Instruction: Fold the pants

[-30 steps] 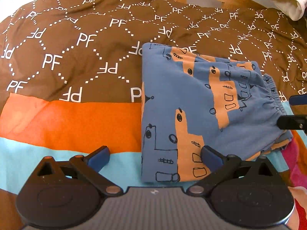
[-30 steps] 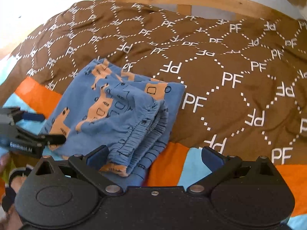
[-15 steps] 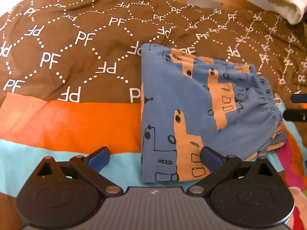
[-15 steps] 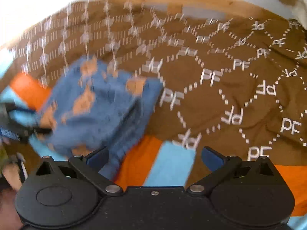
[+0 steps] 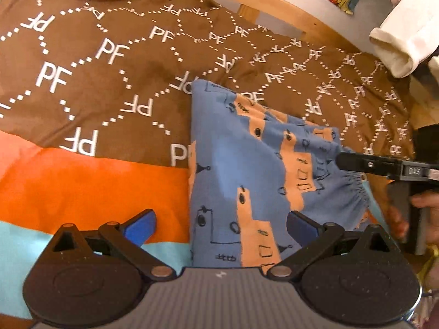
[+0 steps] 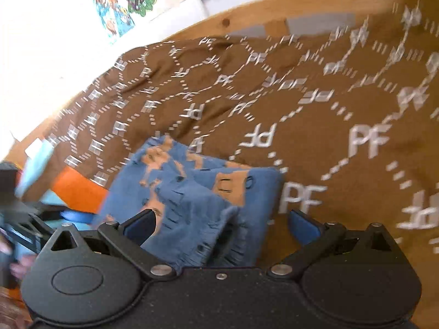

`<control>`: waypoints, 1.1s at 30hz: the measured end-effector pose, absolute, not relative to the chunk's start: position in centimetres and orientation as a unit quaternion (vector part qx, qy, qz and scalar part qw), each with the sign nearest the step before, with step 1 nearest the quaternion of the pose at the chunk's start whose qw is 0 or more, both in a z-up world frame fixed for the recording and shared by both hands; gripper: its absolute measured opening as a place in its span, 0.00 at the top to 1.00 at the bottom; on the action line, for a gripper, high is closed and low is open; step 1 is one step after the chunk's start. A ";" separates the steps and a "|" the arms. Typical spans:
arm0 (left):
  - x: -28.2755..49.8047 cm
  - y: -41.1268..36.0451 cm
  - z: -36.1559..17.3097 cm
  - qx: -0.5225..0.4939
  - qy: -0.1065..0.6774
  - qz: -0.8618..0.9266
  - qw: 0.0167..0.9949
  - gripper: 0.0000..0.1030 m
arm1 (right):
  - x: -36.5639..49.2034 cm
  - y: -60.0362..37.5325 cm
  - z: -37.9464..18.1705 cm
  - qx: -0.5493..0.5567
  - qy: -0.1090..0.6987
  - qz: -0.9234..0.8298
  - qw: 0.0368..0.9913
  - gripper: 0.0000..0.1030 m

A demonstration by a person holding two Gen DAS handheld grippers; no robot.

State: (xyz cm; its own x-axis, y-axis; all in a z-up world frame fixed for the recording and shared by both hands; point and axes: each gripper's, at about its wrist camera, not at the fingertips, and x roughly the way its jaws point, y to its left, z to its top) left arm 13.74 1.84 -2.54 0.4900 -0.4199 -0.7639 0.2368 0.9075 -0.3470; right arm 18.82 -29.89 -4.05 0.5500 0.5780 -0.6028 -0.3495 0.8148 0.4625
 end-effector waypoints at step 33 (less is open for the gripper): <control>13.7 0.4 -2.4 -0.081 0.501 -0.151 0.848 0.52 | 18.5 -32.4 -7.0 0.306 0.385 0.212 0.844 0.54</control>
State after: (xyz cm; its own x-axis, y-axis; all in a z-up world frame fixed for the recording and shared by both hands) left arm 13.69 0.42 -2.40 0.4528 -0.3372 -0.8254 0.1744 0.9413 -0.2889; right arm 18.50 -32.41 -7.03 0.6135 0.5945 -0.5199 -0.1232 0.7223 0.6805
